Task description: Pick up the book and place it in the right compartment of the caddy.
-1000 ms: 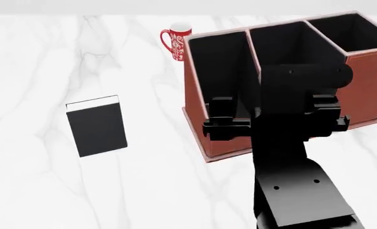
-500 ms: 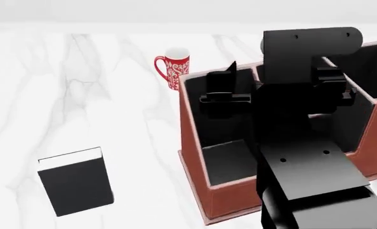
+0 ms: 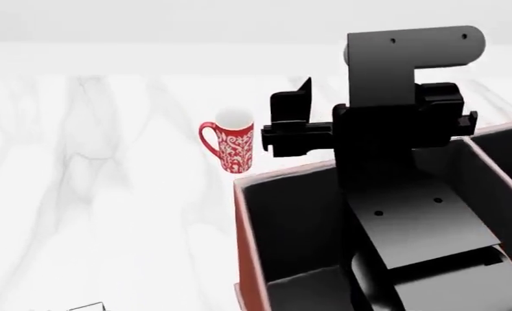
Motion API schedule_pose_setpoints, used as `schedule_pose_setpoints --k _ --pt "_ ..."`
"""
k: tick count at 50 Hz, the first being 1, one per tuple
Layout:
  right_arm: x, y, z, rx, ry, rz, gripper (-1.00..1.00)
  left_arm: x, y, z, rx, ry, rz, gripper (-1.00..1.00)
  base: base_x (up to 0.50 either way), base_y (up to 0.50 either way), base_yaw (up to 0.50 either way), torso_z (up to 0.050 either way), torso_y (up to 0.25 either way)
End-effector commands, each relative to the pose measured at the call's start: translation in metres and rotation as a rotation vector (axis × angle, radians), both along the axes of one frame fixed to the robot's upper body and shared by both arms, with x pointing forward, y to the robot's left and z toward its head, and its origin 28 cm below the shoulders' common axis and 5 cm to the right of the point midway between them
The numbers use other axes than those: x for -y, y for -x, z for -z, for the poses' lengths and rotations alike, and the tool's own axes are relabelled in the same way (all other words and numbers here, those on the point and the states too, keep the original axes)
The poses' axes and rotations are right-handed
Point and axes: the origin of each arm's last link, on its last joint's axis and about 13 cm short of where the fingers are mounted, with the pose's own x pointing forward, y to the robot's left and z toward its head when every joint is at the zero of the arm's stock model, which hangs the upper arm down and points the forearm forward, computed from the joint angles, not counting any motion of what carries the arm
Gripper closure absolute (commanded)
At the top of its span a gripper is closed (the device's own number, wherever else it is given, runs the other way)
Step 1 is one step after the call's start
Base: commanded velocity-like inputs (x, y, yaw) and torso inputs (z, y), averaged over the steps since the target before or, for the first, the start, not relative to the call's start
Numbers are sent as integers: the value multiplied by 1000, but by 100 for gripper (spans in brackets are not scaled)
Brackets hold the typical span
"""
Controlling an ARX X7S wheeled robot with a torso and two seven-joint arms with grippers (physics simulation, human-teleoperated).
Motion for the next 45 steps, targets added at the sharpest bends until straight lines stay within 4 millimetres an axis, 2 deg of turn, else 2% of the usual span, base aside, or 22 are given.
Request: schedule_pose_setpoints --k 1,13,23,26,27,28,31,34,36,37,39,45 --pt "-2 1 -2 4 5 -8 -100 0 0 -1 2 -3 2 -100 500 0 0 0 0" --pt "-4 2 -1 -6 15 -11 -100 0 1 -2 4 -4 2 -100 490 0 0 0 2" --pt "-5 8 -3 -13 21 -59 -100 1 3 -4 5 -10 0 -100 0 0 0 0 1" --pt "-6 5 -3 -34 38 10 -100 0 3 -4 6 -9 0 -100 0 0 0 0 0" --pt "-8 7 -2 -64 52 -54 -100 0 2 -3 6 -9 0 -100 0 0 0 0 0" --pt "-9 6 -2 -55 48 -25 -100 0 2 -3 5 -9 0 -100 0 0 0 0 0" --pt "-13 10 0 -69 50 -171 -100 0 1 -2 4 -5 0 -100 0 0 0 0 0" --pt "-15 11 -1 -75 45 -209 -100 0 1 -1 2 -4 -1 -100 0 0 0 0 0" --pt "-23 19 1 -123 63 -431 -100 -1 4 -3 7 -6 -8 -100 0 0 0 0 0" --pt "-25 22 2 -127 58 -482 -100 -1 5 -3 8 -6 -9 -100 0 0 0 0 0" --pt "-28 23 3 -150 105 -478 -100 -1 6 -3 11 -5 -13 -100 0 0 0 0 0" --pt "-37 45 7 -220 172 -763 -100 -1 7 -2 10 -4 -14 -100 0 0 0 0 0"
